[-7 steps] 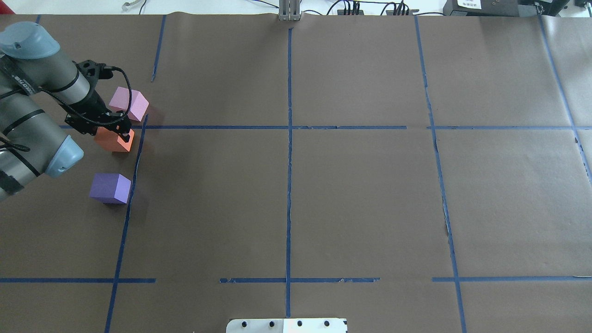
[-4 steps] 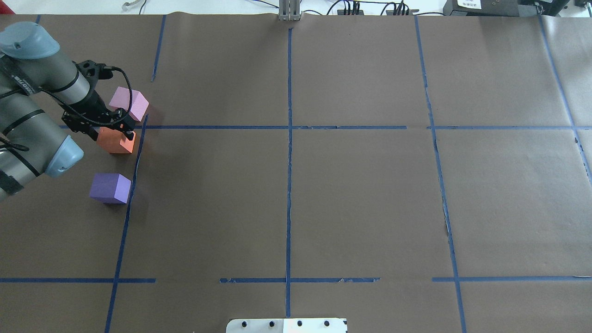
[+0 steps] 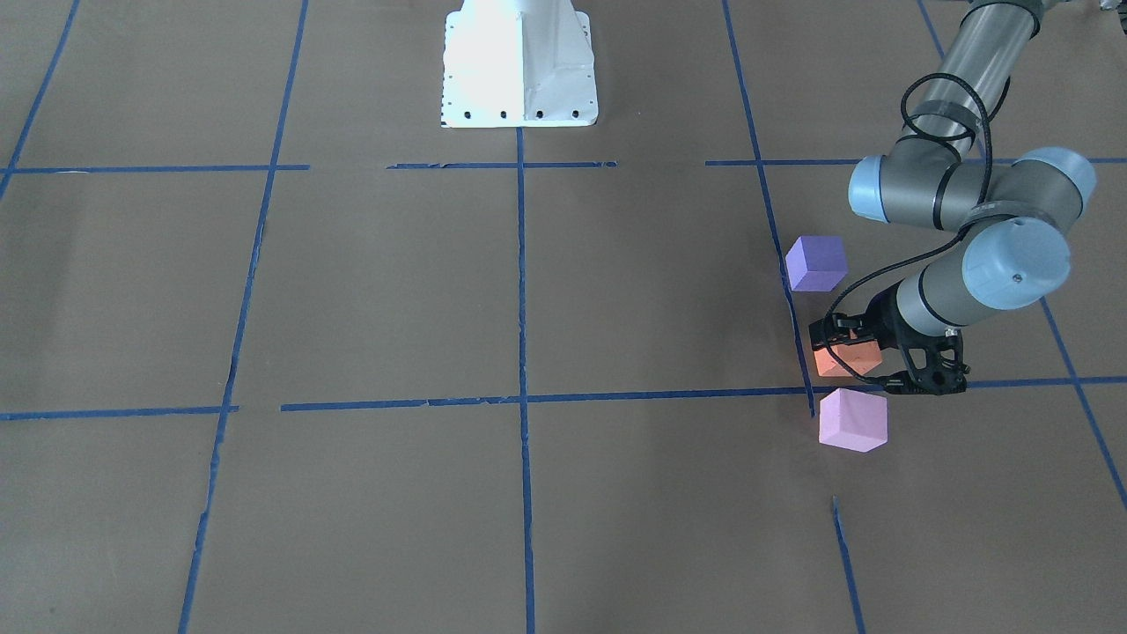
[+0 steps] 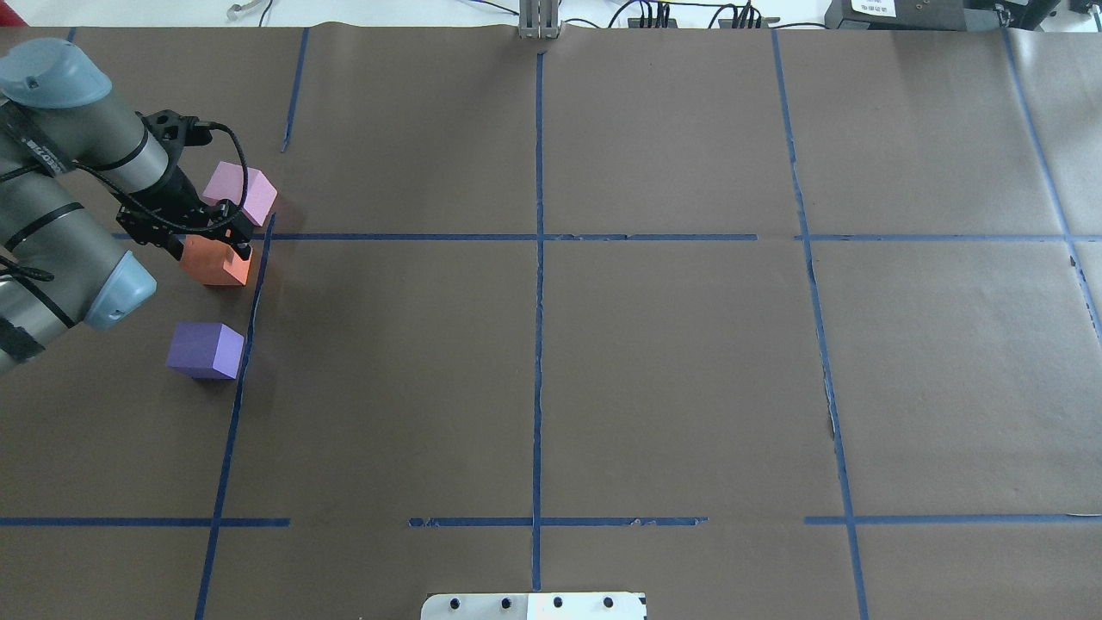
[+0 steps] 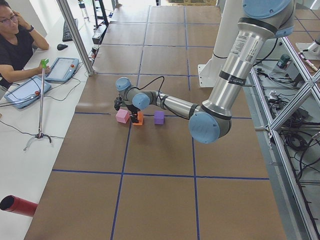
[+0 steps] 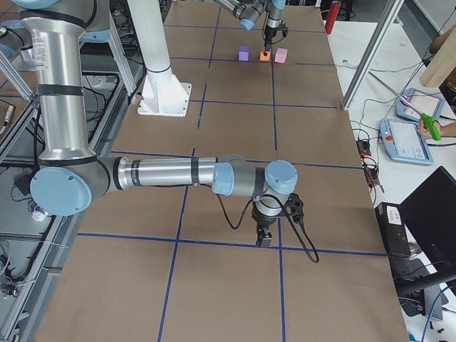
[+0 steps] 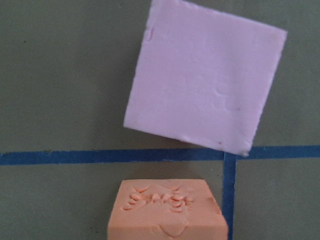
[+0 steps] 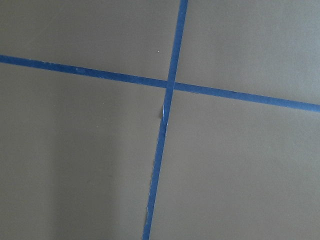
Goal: Arrange blocks in a line
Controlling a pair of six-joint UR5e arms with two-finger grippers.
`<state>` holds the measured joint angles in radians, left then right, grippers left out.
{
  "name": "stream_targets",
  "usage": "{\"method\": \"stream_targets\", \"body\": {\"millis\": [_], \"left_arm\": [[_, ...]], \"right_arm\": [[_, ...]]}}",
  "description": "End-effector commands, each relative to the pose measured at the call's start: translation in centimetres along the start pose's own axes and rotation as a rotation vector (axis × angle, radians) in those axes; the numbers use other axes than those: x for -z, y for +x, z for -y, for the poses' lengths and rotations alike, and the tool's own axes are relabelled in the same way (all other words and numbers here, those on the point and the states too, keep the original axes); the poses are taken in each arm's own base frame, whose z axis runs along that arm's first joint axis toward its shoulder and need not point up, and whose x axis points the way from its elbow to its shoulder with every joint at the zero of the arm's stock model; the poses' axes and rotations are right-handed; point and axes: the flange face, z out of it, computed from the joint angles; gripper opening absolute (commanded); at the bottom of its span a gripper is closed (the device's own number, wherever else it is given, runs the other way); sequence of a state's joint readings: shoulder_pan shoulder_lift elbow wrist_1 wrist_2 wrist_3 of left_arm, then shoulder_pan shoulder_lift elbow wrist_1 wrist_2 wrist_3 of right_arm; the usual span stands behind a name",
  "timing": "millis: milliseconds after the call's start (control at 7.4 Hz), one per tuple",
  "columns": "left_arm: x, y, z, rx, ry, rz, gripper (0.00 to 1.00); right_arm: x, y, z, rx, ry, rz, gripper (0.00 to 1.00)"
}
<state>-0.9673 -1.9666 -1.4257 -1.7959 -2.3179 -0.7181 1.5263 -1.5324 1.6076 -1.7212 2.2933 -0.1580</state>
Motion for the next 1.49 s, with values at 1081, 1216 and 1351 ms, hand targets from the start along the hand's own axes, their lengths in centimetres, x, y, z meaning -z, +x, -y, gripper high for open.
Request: {"method": "stream_targets", "body": {"millis": [1081,1216,1351], "left_arm": [[28.6,-31.0,-8.8,-0.264,0.063,0.166,1.0],[26.4,-36.7,-13.3,-0.254,0.072,0.163,1.0],[22.4,-40.2,-17.0,-0.251,0.075,0.162,1.0]], "right_arm": [[0.0,0.0,0.0,0.0,0.0,0.0,1.0],[0.0,0.0,0.0,0.0,0.0,0.0,1.0],[0.0,0.0,0.0,0.0,0.0,0.0,1.0]]}}
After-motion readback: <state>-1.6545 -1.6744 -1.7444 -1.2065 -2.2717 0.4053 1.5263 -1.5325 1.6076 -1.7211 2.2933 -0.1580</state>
